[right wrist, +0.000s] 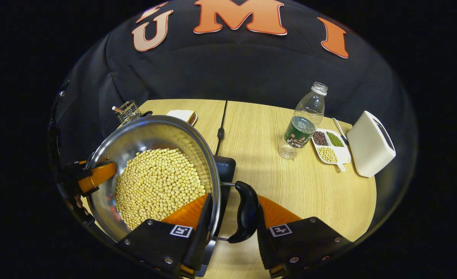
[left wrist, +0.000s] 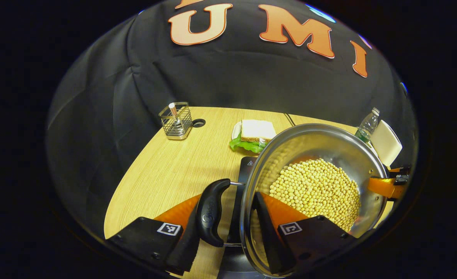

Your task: First push the handle of the pot to place it horizontally, then grasp the pot with both hands and set it on the induction cooktop.

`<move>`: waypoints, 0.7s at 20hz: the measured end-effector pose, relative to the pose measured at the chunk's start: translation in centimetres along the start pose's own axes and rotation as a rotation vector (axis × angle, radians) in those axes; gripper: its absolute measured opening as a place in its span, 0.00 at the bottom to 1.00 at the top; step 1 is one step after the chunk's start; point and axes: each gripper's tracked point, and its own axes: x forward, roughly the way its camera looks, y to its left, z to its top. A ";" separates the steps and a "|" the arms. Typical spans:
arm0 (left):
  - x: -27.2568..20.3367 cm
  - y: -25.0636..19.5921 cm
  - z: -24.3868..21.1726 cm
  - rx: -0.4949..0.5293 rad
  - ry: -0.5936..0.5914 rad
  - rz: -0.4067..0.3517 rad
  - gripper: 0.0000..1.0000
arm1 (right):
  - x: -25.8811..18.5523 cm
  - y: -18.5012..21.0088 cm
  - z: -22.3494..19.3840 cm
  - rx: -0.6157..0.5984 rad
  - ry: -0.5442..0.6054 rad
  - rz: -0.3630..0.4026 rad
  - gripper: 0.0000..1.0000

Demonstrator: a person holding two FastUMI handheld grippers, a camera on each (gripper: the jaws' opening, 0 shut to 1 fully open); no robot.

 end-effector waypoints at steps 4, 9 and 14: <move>0.1 -0.2 -0.6 -0.009 -0.001 -0.008 0.78 | -0.3 0.2 -0.4 0.004 0.009 0.003 0.57; 0.1 -0.1 0.0 0.000 -0.009 -0.006 0.78 | 0.1 0.0 0.1 0.025 0.013 0.007 0.57; -0.2 -0.1 1.0 0.010 -0.055 -0.014 0.78 | -0.2 -0.1 0.7 0.046 -0.016 0.020 0.58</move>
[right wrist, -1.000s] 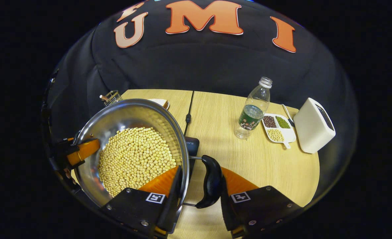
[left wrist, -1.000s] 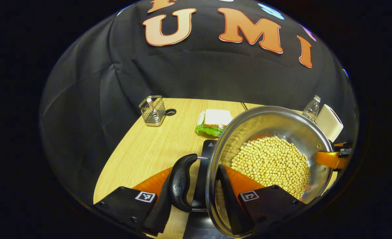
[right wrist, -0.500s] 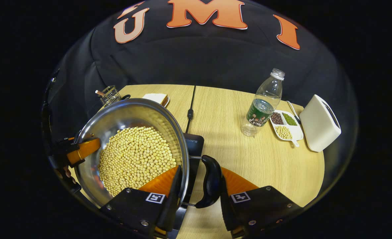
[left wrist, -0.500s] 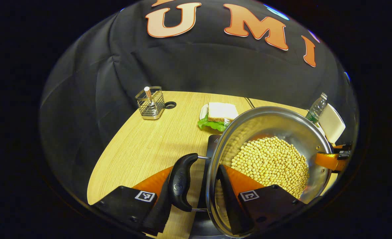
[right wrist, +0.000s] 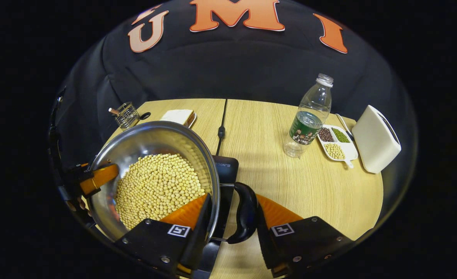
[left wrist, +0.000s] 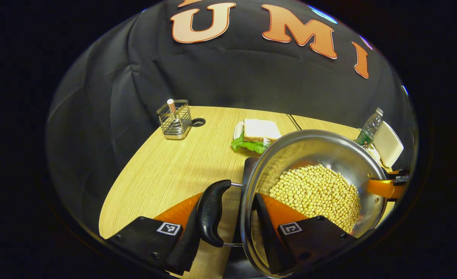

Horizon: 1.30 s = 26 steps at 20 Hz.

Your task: First push the handle of the pot to place it horizontally, then grasp the pot with both hands and set it on the induction cooktop.

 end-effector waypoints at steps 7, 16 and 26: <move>0.1 0.5 0.0 0.007 -0.056 0.033 0.82 | -0.5 -0.8 0.2 -0.087 -0.036 -0.018 0.73; -6.3 2.2 3.9 -0.054 -0.246 0.117 0.94 | -6.5 -1.9 2.1 -0.090 -0.190 0.002 0.89; -20.3 -1.8 7.0 -0.120 -0.454 0.064 0.99 | -17.2 -4.8 3.7 -0.041 -0.452 0.021 0.93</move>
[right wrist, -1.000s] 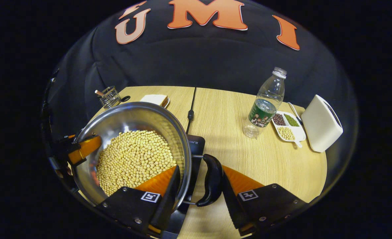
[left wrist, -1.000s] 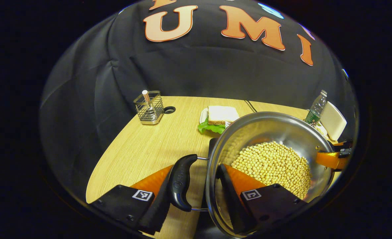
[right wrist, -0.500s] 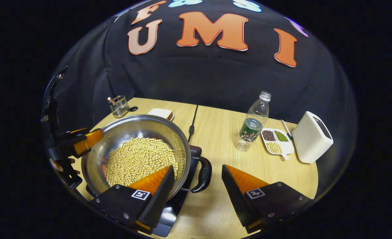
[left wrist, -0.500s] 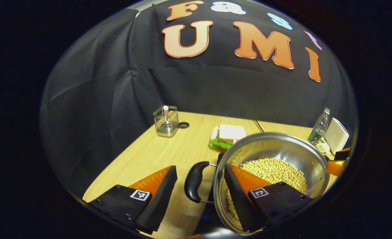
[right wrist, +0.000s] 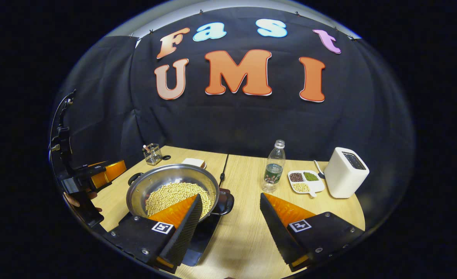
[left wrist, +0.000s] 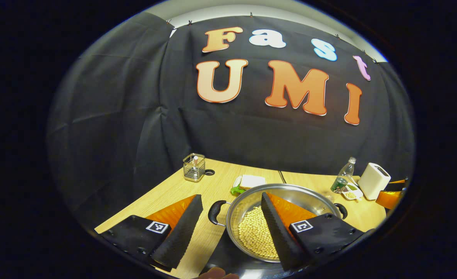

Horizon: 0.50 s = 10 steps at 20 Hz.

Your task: First push the handle of the pot to place it horizontally, then grasp the pot with both hands and set it on the induction cooktop.

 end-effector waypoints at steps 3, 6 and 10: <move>-3.7 -1.6 2.0 -0.014 -0.082 -0.045 0.99 | -3.4 -1.3 1.4 0.007 -0.097 -0.006 0.93; -7.6 -2.8 3.9 -0.013 -0.156 -0.072 0.99 | -6.7 -2.8 3.0 0.011 -0.196 -0.006 0.93; -13.1 -4.4 8.8 0.044 -0.318 -0.076 1.00 | -11.2 -4.9 6.0 -0.012 -0.350 -0.036 0.93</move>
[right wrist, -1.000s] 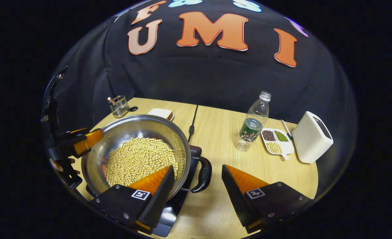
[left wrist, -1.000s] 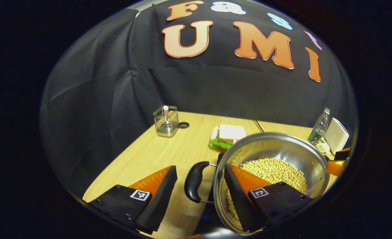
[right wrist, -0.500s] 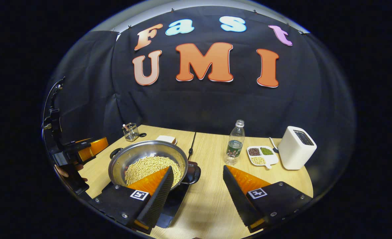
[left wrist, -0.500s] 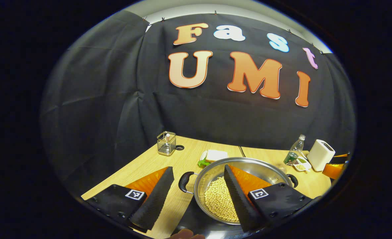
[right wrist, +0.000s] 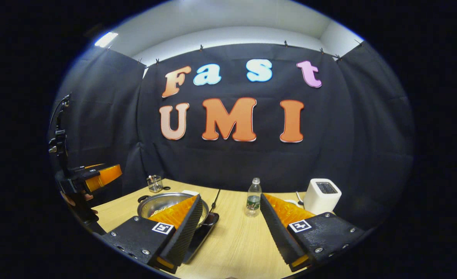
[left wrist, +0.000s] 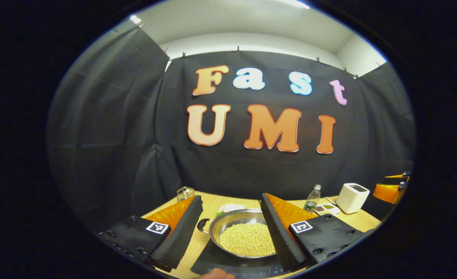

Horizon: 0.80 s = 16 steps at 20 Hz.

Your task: First push the handle of the pot to place it horizontally, then grasp the pot with both hands and set it on the induction cooktop.

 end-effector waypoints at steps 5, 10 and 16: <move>-4.9 -2.9 6.5 0.032 -0.186 -0.031 0.99 | -4.0 -2.4 5.6 -0.045 -0.203 -0.031 0.87; -7.5 -4.7 10.1 0.017 -0.285 -0.064 1.00 | -7.2 -4.5 9.7 -0.104 -0.362 -0.088 0.92; -9.6 -5.1 12.5 -0.006 -0.376 -0.075 0.99 | -6.0 -6.9 8.6 -0.044 -0.351 -0.113 0.97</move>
